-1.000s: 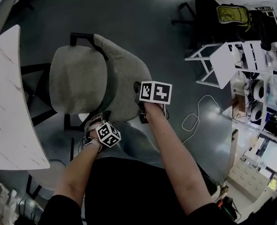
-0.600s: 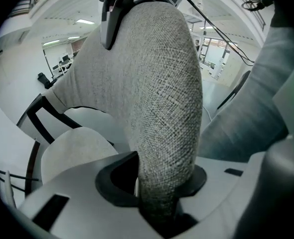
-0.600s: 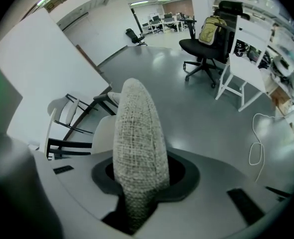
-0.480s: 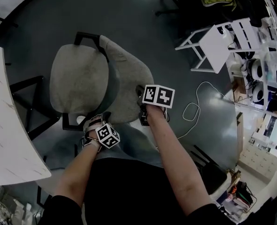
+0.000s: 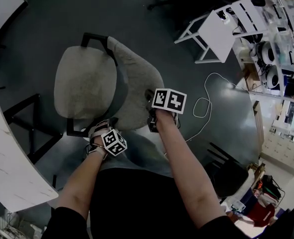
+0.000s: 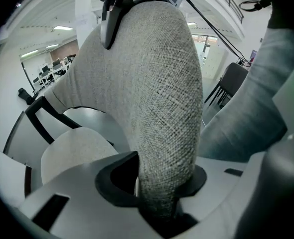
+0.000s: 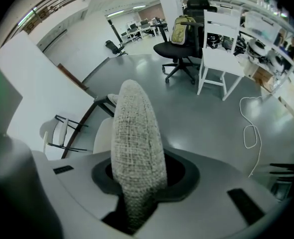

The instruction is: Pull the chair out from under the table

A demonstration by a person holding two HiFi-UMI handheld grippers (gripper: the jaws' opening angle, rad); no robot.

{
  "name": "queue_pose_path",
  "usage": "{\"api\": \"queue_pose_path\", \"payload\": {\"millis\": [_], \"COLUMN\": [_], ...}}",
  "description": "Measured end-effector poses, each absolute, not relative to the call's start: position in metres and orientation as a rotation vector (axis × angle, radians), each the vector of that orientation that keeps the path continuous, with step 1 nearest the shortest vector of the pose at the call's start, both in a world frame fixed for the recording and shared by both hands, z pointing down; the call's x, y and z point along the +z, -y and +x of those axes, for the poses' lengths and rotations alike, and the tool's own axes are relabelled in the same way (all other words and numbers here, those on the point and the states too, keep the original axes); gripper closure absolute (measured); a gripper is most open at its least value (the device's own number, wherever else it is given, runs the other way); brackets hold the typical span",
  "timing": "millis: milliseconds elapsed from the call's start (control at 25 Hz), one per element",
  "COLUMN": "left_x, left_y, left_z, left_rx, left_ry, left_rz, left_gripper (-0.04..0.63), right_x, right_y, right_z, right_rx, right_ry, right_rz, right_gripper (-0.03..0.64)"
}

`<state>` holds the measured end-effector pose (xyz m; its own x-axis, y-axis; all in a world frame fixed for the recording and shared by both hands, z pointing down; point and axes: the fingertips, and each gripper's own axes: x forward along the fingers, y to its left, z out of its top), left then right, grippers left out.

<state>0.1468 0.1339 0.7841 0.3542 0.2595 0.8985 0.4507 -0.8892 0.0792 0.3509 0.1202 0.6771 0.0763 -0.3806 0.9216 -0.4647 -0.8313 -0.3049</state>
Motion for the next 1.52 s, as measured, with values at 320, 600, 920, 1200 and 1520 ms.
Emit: {"api": "queue_pose_path", "payload": {"millis": [320, 600, 920, 1200, 1520], "left_x": [0.789, 0.790, 0.787, 0.788, 0.787], "left_y": [-0.154, -0.174, -0.196, -0.206, -0.221], "left_z": [0.176, 0.200, 0.236, 0.262, 0.282], "left_rx": [-1.490, -1.434, -1.330, -1.268, -1.220], "left_ry": [0.812, 0.943, 1.075, 1.173, 1.259], "left_rz": [-2.335, -2.245, -2.150, -2.063, -1.974], "left_gripper": [0.456, 0.454, 0.454, 0.454, 0.454], "right_x": [0.680, 0.681, 0.681, 0.682, 0.682], "right_y": [-0.169, -0.214, -0.262, -0.291, -0.324], "right_z": [0.379, 0.400, 0.425, 0.442, 0.453], "right_rx": [1.954, 2.006, 2.046, 2.075, 2.100], "right_ry": [0.744, 0.604, 0.449, 0.323, 0.195], "right_rz": [2.396, 2.518, 2.644, 2.739, 2.821], "right_gripper": [0.495, 0.495, 0.495, 0.495, 0.494]}}
